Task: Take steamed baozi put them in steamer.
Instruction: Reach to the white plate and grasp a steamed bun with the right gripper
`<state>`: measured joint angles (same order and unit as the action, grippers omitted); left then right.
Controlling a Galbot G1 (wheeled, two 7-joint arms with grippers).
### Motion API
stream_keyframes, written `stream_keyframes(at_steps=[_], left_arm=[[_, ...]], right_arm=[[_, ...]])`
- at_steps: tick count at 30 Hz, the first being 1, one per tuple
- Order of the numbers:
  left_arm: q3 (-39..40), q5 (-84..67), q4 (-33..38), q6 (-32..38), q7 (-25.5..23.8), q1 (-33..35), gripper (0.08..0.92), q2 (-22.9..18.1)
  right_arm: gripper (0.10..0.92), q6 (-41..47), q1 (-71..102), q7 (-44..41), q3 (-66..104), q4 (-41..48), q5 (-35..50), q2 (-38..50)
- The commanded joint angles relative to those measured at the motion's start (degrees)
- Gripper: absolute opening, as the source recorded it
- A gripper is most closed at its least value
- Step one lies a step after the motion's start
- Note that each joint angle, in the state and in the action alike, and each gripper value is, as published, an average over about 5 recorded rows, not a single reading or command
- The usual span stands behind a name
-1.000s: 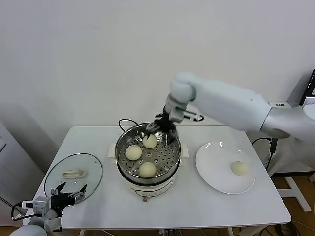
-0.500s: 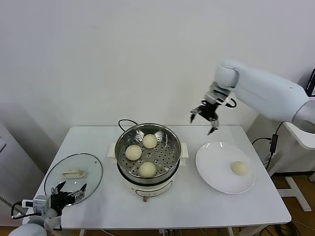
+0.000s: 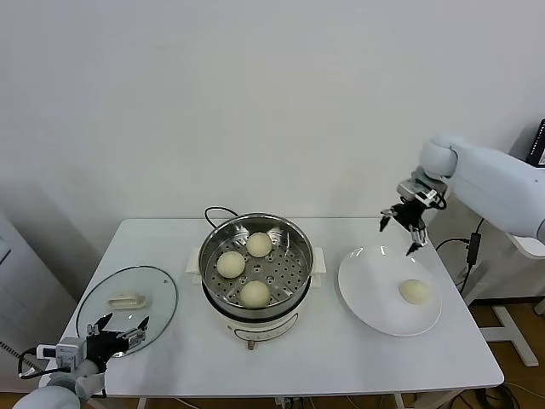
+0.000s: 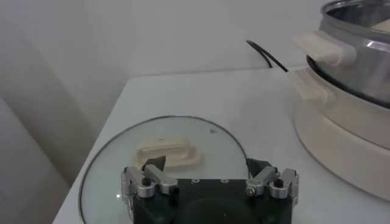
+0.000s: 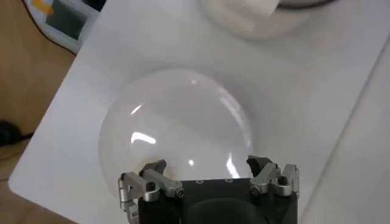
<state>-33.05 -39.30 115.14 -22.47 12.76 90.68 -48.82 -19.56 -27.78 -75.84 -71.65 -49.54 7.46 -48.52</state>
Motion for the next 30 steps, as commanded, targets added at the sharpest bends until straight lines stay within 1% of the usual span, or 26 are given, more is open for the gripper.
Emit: stream_keyframes(at_steps=[1,16,30], left_arm=[[0.01,-0.08,0.01,-0.12,0.02,0.01,0.823,0.03],[0.20,-0.11,-0.06,-0.18,0.02,0.10,0.823,0.00],[0.23,0.12,-0.05,-0.17,0.00,0.43,0.823,-0.15]], right_arm=[[0.823,1.79,9.15,3.70,4.81,3.92,-6.42,2.14],[0.823,2.32,18.76,8.30,13.37,7.82,-11.27,1.52],[0.823,3.02,21.92,9.45,17.52,8.81,-13.71,1.44]])
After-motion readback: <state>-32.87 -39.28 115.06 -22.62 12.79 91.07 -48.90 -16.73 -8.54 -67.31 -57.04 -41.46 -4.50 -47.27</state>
